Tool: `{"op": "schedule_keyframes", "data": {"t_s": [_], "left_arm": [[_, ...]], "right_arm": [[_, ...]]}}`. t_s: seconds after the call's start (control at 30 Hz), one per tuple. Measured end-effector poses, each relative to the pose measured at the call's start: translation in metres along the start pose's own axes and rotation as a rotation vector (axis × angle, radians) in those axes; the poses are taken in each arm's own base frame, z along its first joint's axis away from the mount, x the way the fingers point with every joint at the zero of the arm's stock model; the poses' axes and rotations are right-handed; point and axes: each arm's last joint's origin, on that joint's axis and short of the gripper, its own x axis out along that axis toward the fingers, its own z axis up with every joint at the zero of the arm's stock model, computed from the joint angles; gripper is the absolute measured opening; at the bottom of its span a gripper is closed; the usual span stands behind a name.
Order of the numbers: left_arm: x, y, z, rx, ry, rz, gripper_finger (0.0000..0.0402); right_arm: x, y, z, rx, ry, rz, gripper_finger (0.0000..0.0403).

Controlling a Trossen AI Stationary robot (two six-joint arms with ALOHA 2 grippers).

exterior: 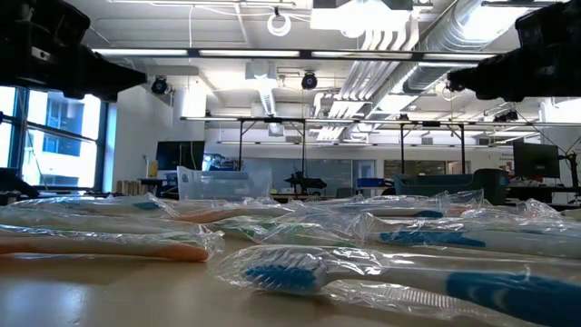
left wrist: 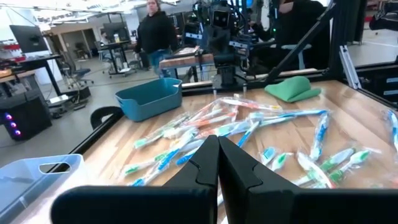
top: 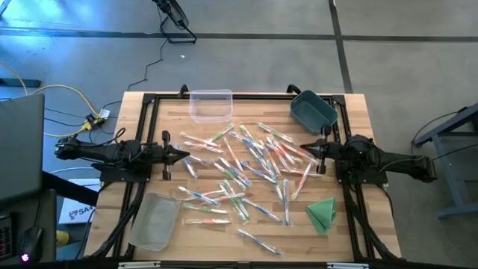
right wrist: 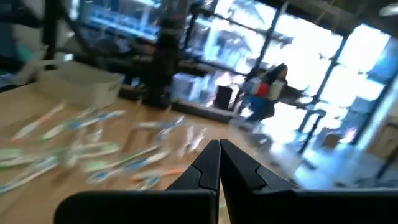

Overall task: Pick & Place Toothbrushes
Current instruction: Put the green toothbrush into the blue bin

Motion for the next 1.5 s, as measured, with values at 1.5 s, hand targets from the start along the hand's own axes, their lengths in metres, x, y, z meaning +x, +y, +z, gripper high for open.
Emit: {"op": "schedule_keyframes", "data": {"t_s": [1.5], "left_arm": [[0.000, 0.002, -0.003, 0.117, 0.053, 0.068, 0.0000]], "right_arm": [[0.014, -0.026, -0.029, 0.086, 0.308, -0.298, 0.0002]]}}
